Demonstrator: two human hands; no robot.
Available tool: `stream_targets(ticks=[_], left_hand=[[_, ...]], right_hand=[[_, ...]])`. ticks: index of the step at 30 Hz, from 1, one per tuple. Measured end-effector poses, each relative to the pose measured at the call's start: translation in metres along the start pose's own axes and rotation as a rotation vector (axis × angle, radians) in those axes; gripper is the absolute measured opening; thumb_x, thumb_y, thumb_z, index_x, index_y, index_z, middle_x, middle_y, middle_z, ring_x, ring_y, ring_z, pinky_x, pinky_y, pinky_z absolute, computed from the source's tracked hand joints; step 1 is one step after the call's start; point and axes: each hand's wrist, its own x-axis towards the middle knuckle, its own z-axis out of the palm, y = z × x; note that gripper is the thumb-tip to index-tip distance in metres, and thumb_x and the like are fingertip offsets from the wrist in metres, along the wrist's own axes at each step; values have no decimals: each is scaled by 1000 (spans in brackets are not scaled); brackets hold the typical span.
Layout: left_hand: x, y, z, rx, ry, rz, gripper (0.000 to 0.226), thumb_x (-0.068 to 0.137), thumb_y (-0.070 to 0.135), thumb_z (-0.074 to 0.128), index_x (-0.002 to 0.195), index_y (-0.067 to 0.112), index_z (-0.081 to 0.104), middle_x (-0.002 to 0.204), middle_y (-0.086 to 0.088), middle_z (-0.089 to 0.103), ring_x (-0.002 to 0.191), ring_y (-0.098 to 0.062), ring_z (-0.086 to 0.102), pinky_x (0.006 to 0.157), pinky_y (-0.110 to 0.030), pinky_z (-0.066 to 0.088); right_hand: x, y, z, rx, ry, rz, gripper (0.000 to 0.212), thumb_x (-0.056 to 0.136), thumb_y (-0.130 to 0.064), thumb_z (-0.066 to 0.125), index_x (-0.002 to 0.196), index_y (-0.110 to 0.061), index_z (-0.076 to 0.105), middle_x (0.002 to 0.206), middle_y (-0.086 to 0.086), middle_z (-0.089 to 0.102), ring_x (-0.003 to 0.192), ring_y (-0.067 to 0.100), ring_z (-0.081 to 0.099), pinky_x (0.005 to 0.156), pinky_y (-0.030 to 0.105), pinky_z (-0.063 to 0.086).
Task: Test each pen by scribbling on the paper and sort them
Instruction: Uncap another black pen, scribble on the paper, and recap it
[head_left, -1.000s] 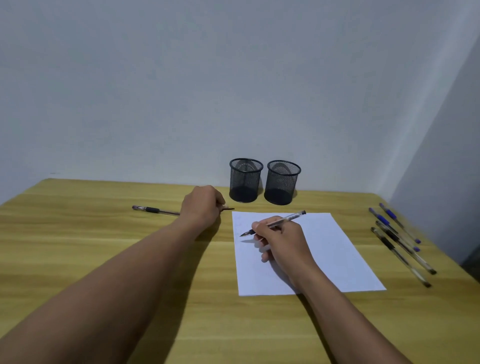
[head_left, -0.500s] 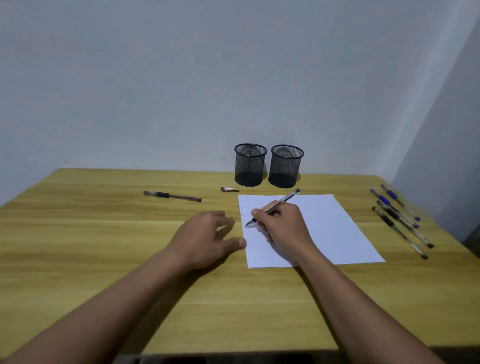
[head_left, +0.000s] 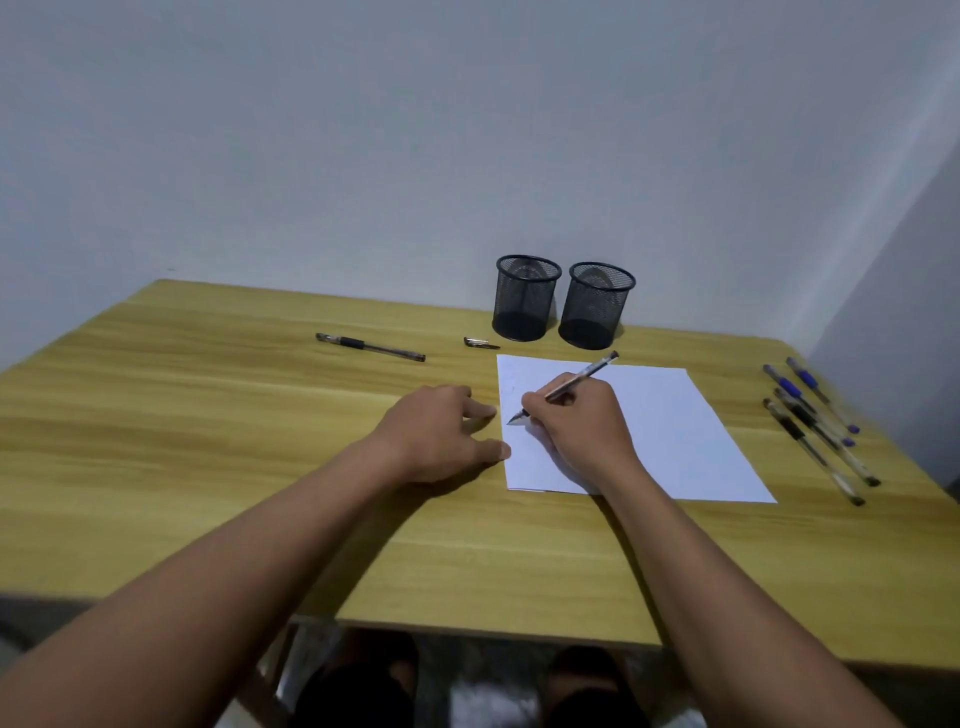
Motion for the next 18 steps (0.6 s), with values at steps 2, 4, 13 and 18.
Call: stream_targets(ticks=[2, 4, 13, 18], left_hand=[[1, -1, 1, -19, -7, -8, 69, 73, 68, 66, 133, 36, 59, 153, 2, 42, 135, -23, 44, 107, -37, 39], [1, -2, 1, -28, -9, -12, 69, 72, 68, 67, 133, 36, 59, 153, 2, 42, 135, -23, 44, 107, -37, 39], [3, -3, 0, -19, -23, -19, 69, 71, 67, 68, 133, 36, 59, 153, 0, 42, 135, -23, 45, 108, -37, 39], [6, -5, 2, -37, -28, -24, 70, 70, 68, 68, 132, 36, 60, 154, 1, 41, 137, -22, 44, 108, -36, 38]], right_hand=[[0, 1, 0, -4, 16, 1, 13, 85, -23, 72, 78, -12, 73, 74, 1, 73, 80, 20, 72, 76, 53, 62], [0, 1, 0, 6, 23, 5, 12, 85, -21, 72, 78, -11, 72, 74, 3, 73, 79, 21, 73, 76, 51, 63], [6, 7, 3, 4, 71, 41, 13, 88, -21, 72, 84, -9, 72, 79, 5, 73, 77, 20, 73, 72, 40, 62], [8, 9, 5, 20, 79, 56, 15, 87, -23, 71, 79, -10, 71, 72, 5, 72, 67, 21, 71, 63, 35, 58]])
